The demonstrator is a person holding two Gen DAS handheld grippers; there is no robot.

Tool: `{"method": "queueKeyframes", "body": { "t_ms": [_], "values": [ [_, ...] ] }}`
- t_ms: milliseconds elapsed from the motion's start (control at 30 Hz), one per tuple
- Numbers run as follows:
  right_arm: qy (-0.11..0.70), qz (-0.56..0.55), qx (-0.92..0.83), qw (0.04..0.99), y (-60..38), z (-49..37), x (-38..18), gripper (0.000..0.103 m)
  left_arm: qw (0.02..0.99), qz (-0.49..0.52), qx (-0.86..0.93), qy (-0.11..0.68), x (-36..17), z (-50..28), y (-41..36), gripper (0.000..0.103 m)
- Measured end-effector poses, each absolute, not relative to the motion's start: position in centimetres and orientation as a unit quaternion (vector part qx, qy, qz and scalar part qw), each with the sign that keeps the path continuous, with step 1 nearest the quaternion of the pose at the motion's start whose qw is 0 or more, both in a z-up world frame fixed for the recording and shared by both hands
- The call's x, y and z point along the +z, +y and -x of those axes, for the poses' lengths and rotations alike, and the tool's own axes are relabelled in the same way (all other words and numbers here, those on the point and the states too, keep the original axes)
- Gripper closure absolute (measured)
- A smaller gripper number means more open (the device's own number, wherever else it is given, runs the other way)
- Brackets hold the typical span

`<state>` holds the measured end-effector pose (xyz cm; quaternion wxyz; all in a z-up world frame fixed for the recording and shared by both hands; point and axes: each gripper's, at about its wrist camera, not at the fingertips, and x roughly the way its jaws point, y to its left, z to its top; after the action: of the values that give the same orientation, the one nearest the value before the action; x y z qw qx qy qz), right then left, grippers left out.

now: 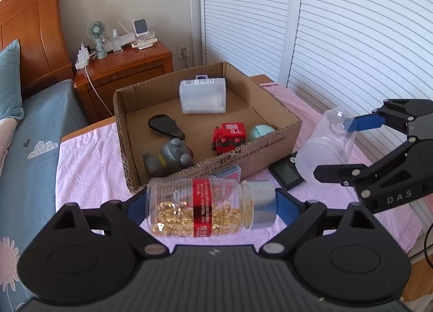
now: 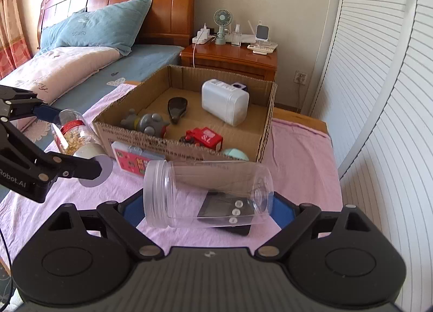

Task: Organize rigid objects
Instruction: 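Release the clear jar into the box with the right gripper while the left gripper lifts the capsule bottle, then carry the gold capsule bottle into the box with the left gripper and release it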

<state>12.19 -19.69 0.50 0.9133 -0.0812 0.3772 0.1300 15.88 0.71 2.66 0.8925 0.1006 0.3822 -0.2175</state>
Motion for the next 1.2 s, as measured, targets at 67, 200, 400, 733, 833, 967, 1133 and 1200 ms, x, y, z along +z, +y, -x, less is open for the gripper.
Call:
{"method": "queueKeyframes", "body": {
  "t_ms": [67, 200, 400, 733, 833, 967, 1133, 1200],
  "values": [
    [0.374, 0.08, 0.129, 0.915, -19.4, -13.5, 1.0, 0.009, 0.896, -0.1, -0.214, 0.376, 3.2, -16.3, 1.3, 0.01],
    [0.375, 0.077, 0.123, 0.916, -18.7, -16.6, 1.7, 0.009, 0.903, -0.103, -0.203, 0.365, 3.9, -17.5, 2.6, 0.01],
    [0.395, 0.058, 0.107, 0.911, -17.4, -22.2, 1.5, 0.009, 0.908, -0.106, -0.186, 0.359, 4.2, -19.7, 4.4, 0.01],
    [0.413, 0.046, 0.08, 0.906, -14.7, -28.9, -0.7, 0.0, 0.914, -0.096, -0.172, 0.356, 4.0, -23.0, 6.2, 0.011],
    [0.418, 0.038, 0.078, 0.904, -14.7, -29.2, -1.2, 0.0, 0.914, -0.094, -0.173, 0.355, 4.0, -23.8, 6.2, 0.011],
    [0.43, 0.02, 0.076, 0.9, -15.3, -28.3, -1.4, 0.0, 0.914, -0.094, -0.174, 0.355, 4.1, -24.6, 5.8, 0.01],
    [0.433, -0.008, 0.06, 0.899, -16.7, -26.1, -0.9, 0.0, 0.911, -0.086, -0.176, 0.364, 4.1, -26.1, 5.1, 0.01],
    [0.431, -0.016, 0.056, 0.901, -17.0, -24.9, -0.4, 0.0, 0.909, -0.086, -0.177, 0.368, 4.1, -26.8, 4.6, 0.01]
  ]
}}
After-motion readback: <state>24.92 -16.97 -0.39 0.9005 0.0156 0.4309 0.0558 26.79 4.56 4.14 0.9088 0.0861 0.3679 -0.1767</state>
